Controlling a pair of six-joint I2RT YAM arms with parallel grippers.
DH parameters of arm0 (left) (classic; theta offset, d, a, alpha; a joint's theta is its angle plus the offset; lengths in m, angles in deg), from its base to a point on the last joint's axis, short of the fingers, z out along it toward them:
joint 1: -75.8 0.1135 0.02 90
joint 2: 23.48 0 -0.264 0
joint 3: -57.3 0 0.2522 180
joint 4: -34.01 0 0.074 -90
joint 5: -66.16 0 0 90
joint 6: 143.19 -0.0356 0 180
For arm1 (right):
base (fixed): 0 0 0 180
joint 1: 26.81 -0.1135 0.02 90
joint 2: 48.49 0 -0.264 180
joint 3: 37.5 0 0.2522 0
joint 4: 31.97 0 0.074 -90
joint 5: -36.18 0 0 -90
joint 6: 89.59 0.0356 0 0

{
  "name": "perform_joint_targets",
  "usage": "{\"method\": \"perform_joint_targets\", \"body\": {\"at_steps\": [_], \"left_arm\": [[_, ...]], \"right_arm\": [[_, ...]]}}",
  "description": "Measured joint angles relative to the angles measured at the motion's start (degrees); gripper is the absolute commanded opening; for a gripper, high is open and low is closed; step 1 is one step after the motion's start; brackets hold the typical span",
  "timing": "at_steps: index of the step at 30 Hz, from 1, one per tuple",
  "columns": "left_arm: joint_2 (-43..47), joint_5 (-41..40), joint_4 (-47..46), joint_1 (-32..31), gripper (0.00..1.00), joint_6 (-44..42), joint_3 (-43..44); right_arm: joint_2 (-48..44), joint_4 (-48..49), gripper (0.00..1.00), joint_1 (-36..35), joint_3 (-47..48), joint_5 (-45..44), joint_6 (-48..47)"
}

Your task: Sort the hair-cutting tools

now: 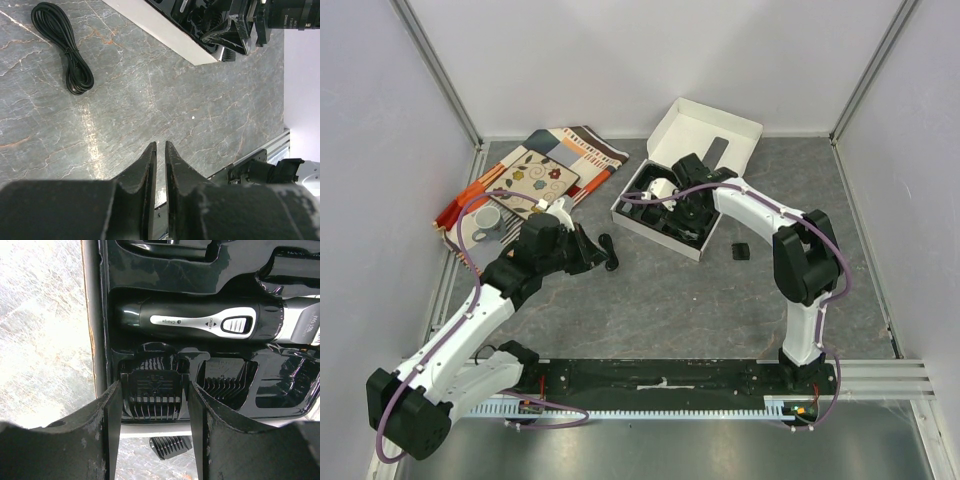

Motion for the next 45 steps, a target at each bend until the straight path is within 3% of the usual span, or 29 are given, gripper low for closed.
{"method": "perform_joint_targets", "body": {"at_steps": [13, 45], "left_arm": [[-0.98, 0.0, 0.04, 0.0, 0.18, -0.63, 0.02], [0.02, 0.0, 0.92, 0.0, 0.22, -0.7, 0.07]], "right_arm": [[1.42, 0.46, 0.57, 0.7, 0.52, 1.31, 0.13], [0.0, 0.7, 0.63, 0.68, 1.22, 2.14, 1.64]]}}
